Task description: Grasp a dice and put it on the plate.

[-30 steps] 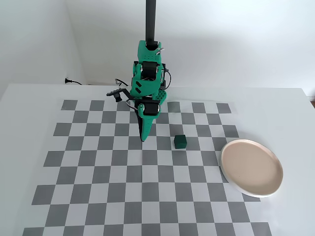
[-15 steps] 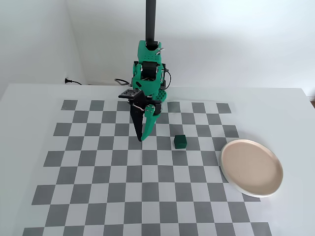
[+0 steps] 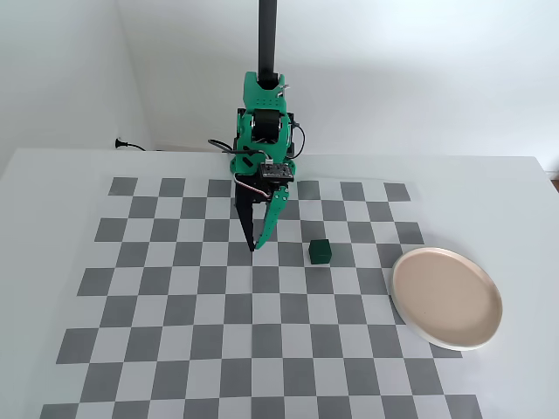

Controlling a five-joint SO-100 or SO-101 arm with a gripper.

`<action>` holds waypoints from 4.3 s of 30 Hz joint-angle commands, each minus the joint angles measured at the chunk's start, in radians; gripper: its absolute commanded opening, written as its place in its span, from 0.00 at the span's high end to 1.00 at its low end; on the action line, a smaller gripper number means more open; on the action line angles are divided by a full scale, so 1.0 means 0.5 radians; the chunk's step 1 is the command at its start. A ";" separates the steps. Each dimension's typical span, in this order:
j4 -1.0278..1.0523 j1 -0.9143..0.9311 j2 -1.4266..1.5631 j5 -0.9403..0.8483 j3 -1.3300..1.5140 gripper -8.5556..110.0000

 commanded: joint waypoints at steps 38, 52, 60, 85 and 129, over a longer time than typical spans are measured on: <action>-0.451 -0.549 -1.037 0.031 -0.718 0.79; -0.126 -0.828 -1.037 -0.083 -0.902 0.76; -0.040 -0.951 -1.126 -0.043 -0.927 0.75; -0.457 -0.973 -2.022 0.071 -1.031 0.75; -0.890 -0.927 -2.614 0.080 -1.028 0.76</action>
